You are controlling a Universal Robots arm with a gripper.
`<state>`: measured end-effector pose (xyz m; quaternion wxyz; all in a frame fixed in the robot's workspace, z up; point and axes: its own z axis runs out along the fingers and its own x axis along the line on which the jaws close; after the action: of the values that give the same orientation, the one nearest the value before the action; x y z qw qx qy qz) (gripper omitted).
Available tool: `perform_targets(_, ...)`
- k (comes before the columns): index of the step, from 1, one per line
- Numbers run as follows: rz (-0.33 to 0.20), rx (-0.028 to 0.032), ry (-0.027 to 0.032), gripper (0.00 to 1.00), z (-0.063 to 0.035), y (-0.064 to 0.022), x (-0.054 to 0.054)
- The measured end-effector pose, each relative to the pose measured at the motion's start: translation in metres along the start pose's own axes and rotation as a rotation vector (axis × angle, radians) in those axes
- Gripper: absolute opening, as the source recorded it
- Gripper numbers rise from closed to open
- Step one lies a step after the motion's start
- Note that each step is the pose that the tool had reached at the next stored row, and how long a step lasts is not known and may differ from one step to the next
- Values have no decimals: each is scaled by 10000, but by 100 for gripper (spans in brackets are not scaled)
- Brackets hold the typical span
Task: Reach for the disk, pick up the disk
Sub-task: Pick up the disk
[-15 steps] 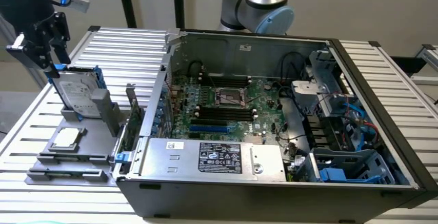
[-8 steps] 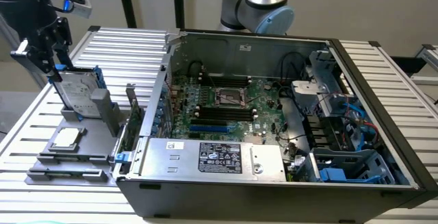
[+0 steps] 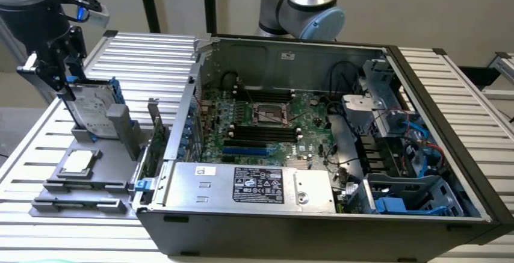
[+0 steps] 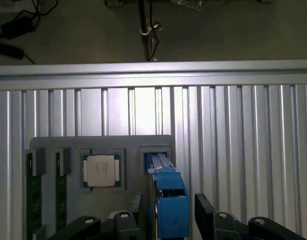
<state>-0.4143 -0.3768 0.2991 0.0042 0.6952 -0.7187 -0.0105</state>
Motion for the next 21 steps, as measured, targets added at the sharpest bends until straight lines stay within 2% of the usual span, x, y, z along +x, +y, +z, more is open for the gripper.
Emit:
perform_targets(3,-18,80,-7,54,14,33,2)
perform_targets(5,-22,111,-8,54,21,50,3)
perform_targets(20,-123,119,-6,54,36,51,1)
perform_targets(21,-132,118,-6,52,36,51,1)
